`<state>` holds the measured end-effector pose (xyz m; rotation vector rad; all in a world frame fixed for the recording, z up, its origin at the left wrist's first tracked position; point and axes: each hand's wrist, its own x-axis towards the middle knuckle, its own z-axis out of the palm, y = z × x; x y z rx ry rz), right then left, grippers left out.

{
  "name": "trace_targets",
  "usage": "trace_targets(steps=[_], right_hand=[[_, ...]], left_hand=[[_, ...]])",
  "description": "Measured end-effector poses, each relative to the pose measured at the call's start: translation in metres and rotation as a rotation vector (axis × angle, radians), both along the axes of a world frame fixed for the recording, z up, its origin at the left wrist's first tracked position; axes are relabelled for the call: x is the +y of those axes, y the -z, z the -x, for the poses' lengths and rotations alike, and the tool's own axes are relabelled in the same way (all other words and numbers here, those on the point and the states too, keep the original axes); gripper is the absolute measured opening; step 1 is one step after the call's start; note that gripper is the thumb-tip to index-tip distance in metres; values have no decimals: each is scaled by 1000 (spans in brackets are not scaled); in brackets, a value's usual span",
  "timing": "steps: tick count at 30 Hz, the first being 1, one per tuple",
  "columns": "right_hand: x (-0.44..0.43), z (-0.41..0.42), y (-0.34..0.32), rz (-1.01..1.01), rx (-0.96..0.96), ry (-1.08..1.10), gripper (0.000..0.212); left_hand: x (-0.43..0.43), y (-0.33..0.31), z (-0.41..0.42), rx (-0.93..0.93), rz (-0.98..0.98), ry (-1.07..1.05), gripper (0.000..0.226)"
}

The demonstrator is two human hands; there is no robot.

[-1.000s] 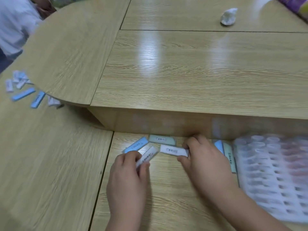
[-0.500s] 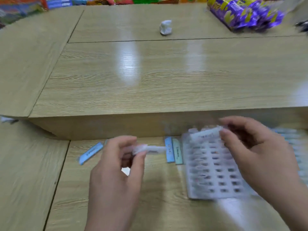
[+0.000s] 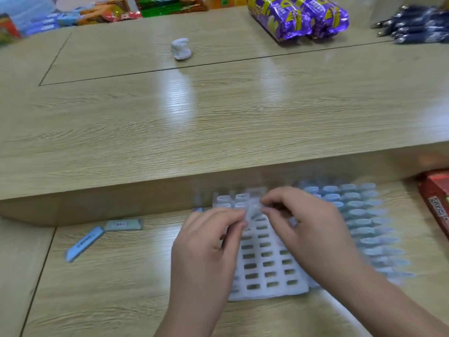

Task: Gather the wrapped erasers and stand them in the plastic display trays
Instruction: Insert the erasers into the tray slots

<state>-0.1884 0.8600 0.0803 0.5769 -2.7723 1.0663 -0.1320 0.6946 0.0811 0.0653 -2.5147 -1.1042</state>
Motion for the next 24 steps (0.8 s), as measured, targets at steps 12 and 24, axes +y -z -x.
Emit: trace_targets(steps=[12, 24], right_hand=[[-2, 13, 20, -88, 61, -123, 6], [-4, 14, 21, -222, 115, -211, 35]], left_hand=[[3, 26, 11, 26, 95, -14, 11], [1, 27, 8, -36, 493, 86, 19]])
